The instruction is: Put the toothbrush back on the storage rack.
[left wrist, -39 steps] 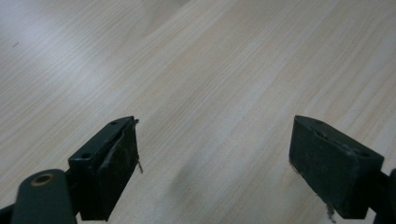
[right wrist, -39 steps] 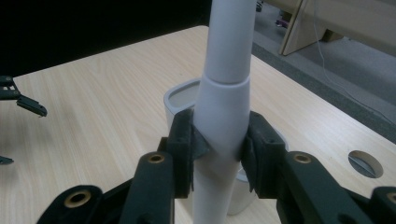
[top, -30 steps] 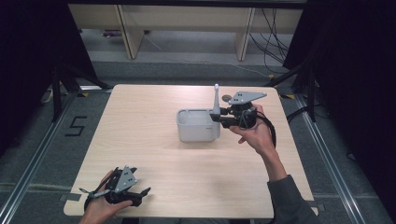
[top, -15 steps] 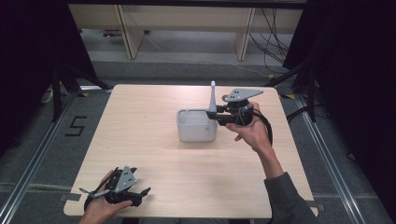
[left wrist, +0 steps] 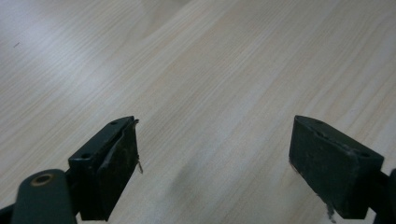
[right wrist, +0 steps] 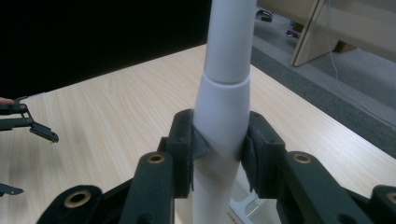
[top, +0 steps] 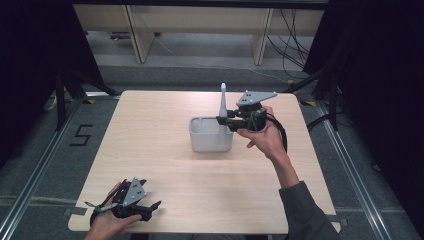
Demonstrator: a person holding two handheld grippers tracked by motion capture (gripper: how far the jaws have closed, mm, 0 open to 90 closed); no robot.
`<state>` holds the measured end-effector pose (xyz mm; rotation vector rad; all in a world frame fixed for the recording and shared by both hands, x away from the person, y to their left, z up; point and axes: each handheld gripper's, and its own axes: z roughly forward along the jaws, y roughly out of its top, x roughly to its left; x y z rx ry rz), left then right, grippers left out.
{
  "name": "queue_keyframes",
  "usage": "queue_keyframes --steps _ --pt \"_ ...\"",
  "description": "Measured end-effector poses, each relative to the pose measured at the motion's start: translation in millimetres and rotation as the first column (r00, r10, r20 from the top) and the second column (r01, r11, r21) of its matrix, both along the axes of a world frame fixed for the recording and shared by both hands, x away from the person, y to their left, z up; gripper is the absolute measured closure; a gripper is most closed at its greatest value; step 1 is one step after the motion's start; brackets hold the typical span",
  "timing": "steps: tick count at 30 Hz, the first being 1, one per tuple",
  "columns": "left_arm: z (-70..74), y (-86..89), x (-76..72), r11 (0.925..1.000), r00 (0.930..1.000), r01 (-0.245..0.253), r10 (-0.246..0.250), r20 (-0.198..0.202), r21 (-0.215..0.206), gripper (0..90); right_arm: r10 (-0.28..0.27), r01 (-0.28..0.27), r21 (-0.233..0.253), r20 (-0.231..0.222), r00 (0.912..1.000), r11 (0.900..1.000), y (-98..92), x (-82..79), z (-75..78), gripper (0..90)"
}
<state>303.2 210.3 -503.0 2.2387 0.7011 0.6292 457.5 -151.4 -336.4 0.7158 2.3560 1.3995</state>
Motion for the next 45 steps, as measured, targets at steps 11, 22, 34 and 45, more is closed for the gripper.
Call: queue_keyframes --steps 11,22,34,45 --pt "0.1 0.1 -0.2 1.0000 1.0000 0.005 -0.005 -0.004 -0.001 15.2 0.006 -0.006 0.006 -0.002 1.0000 1.000 10.2 6.2 3.4 67.1" --pt "0.9 0.6 -0.2 0.9999 0.9999 0.011 -0.010 -0.008 0.005 15.1 0.011 -0.011 -0.005 0.002 0.9999 1.000 23.9 12.9 15.8 67.1" --pt "1.0 0.7 0.1 0.9999 0.9999 0.010 -0.010 -0.007 0.006 15.2 -0.012 0.011 0.017 0.017 0.9998 1.000 27.4 23.8 21.9 67.0" --pt "1.2 0.9 0.1 0.9999 1.0000 0.008 -0.008 -0.005 0.012 15.1 -0.045 0.045 0.034 0.011 0.9989 0.998 31.1 39.6 22.0 67.0"
